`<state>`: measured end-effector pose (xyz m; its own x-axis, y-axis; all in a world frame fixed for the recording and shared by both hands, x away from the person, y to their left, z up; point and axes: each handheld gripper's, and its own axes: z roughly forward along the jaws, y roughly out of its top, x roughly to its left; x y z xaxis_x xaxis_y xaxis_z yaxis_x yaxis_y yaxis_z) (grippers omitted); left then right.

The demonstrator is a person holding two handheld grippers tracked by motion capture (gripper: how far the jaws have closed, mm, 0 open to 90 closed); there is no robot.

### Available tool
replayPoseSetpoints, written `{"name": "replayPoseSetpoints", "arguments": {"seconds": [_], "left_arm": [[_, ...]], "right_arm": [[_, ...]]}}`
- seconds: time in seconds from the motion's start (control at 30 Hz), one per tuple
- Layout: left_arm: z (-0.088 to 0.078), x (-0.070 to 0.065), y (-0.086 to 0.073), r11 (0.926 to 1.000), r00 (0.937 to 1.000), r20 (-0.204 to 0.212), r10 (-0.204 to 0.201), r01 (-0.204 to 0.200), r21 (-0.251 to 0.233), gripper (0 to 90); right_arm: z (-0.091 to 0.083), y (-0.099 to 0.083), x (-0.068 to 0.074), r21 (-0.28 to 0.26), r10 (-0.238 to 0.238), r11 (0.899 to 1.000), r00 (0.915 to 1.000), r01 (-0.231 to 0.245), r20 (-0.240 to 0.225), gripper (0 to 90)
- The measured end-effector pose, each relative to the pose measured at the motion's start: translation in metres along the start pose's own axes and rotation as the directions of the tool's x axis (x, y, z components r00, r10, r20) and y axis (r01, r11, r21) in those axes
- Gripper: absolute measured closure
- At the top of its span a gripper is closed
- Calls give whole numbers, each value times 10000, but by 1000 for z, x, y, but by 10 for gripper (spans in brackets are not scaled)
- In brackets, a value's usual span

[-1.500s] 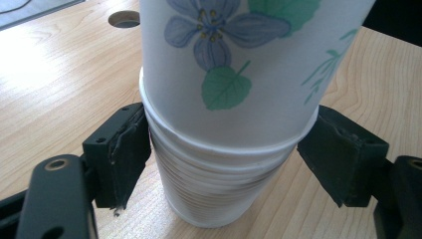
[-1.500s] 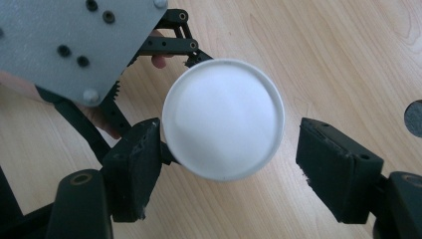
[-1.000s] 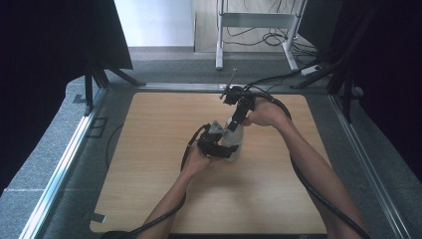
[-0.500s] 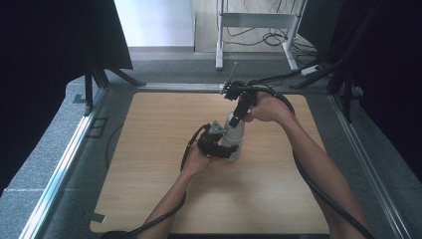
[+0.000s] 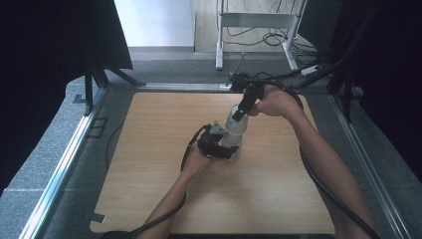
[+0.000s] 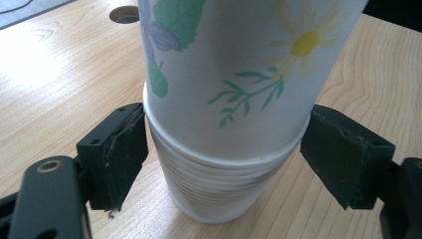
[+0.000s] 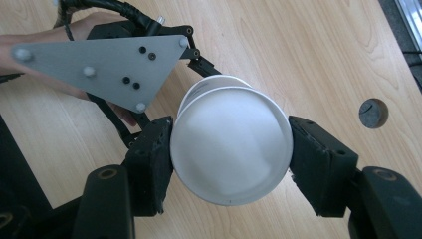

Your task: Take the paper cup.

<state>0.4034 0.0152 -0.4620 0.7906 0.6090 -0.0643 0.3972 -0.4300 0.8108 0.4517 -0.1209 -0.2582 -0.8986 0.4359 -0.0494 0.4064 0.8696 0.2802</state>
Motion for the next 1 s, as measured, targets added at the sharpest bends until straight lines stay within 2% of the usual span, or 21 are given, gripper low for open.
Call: {"name": "replayPoseSetpoints", "arguments": {"seconds": [0.2,0.37,0.47,0.5,0.77,0.93,1.0], "left_arm": [[-3,2,0,10000,10000,42,-86,85,44,138],[-9,3,0,9998,9988,431,-210,208,36,115],[-11,3,0,9998,9986,504,-182,178,83,100],[-13,2,0,9998,9978,654,-128,120,126,96],[-18,-4,1,9987,9965,780,297,-329,395,47],[-25,-6,0,9975,9950,888,460,-505,487,23],[-27,-5,-1,9976,9952,890,408,-455,515,22]], "right_arm": [[-8,-2,1,-156,-56,9999,10000,56,-5,369],[-18,-5,7,-338,-161,9993,9999,162,38,370],[-22,-7,10,-440,-266,9987,9996,268,48,370],[-24,-7,11,-443,-282,9986,9996,285,58,370],[-35,-14,20,-716,-438,9964,9989,447,145,371],[-43,-21,25,-801,-560,9951,9981,579,251,372],[-45,-24,27,-843,-616,9944,9978,634,237,371]]}}
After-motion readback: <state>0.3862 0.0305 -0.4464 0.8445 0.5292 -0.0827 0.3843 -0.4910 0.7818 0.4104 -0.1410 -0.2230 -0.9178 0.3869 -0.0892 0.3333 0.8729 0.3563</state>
